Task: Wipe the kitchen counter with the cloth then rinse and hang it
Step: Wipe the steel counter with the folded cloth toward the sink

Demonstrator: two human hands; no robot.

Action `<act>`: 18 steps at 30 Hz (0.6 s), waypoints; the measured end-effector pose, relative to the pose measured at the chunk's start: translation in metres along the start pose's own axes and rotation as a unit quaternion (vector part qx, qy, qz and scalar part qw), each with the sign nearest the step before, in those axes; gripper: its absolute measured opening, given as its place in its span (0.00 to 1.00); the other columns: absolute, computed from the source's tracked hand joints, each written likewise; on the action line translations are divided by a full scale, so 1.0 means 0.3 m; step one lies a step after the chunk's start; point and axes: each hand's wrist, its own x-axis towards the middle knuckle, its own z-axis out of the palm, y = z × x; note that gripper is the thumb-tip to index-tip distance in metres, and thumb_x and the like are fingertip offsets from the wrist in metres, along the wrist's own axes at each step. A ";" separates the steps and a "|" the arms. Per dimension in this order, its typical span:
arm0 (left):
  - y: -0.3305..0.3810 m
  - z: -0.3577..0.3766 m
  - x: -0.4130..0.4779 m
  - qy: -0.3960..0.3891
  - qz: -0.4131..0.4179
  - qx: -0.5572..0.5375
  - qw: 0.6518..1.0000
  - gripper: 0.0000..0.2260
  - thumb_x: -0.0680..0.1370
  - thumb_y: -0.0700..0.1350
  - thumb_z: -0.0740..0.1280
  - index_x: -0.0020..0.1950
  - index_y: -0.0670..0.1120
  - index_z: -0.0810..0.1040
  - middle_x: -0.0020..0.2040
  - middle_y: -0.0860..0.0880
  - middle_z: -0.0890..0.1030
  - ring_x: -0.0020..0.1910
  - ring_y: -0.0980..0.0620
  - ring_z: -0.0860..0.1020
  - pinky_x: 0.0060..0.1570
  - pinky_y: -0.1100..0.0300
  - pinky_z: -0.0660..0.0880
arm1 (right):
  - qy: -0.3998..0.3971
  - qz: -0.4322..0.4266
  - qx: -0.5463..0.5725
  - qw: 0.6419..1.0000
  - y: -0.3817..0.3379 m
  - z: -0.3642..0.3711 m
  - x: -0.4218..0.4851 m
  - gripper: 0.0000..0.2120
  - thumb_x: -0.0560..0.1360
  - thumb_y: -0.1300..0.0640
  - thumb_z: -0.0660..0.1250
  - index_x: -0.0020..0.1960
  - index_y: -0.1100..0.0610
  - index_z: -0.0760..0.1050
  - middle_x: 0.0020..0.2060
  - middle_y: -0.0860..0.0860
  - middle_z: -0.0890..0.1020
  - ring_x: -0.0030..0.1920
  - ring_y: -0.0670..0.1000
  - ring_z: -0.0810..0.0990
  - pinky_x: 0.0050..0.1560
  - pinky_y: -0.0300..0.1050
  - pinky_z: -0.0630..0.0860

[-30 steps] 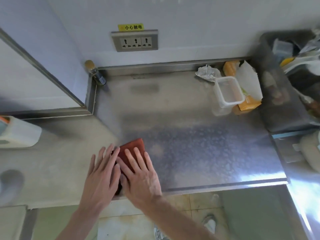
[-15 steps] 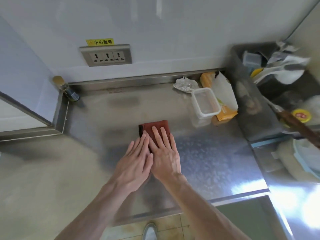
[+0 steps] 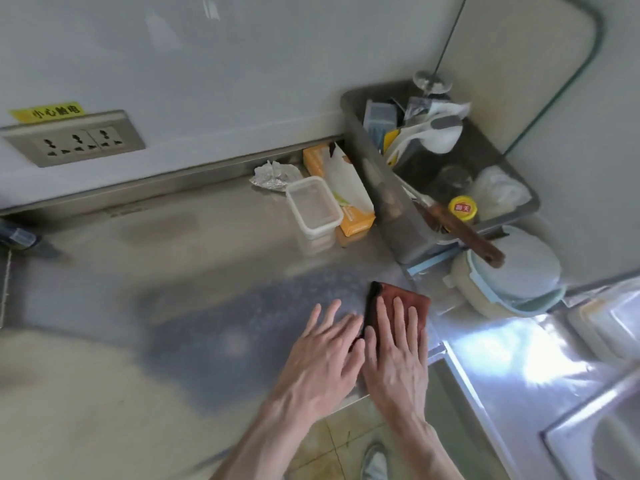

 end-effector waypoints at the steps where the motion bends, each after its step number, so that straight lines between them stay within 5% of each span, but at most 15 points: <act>1: -0.032 -0.011 -0.028 0.015 -0.022 -0.010 1.000 0.26 0.85 0.54 0.46 0.79 0.46 0.69 0.78 0.53 0.70 0.82 0.52 0.58 0.81 0.50 0.52 | 0.003 0.006 0.004 1.000 -0.033 0.007 -0.013 0.28 0.85 0.47 0.51 0.83 0.52 0.59 0.83 0.54 0.61 0.84 0.57 0.56 0.81 0.62 0.58; 5: -0.204 -0.039 -0.139 0.132 -0.111 -0.018 0.985 0.22 0.82 0.49 0.54 0.68 0.43 0.80 0.69 0.47 0.81 0.72 0.44 0.75 0.74 0.49 0.64 | -0.020 -0.117 0.034 0.992 -0.242 0.021 -0.123 0.28 0.83 0.46 0.59 0.82 0.48 0.62 0.82 0.52 0.64 0.83 0.57 0.58 0.79 0.60 0.61; 10: -0.308 -0.053 -0.209 0.191 -0.158 0.019 0.969 0.24 0.80 0.48 0.54 0.69 0.39 0.78 0.69 0.42 0.80 0.71 0.38 0.74 0.69 0.41 0.71 | -0.039 -0.260 0.083 0.961 -0.398 0.039 -0.156 0.26 0.82 0.42 0.59 0.80 0.40 0.64 0.79 0.46 0.70 0.81 0.52 0.63 0.79 0.56 0.64; 18: -0.252 -0.010 -0.188 0.230 -0.141 0.051 0.962 0.23 0.78 0.47 0.55 0.64 0.38 0.81 0.63 0.39 0.83 0.66 0.36 0.79 0.65 0.38 0.73 | -0.037 -0.066 0.030 0.997 -0.036 -0.071 0.081 0.26 0.87 0.41 0.49 0.84 0.42 0.56 0.83 0.46 0.57 0.84 0.52 0.51 0.81 0.55 0.47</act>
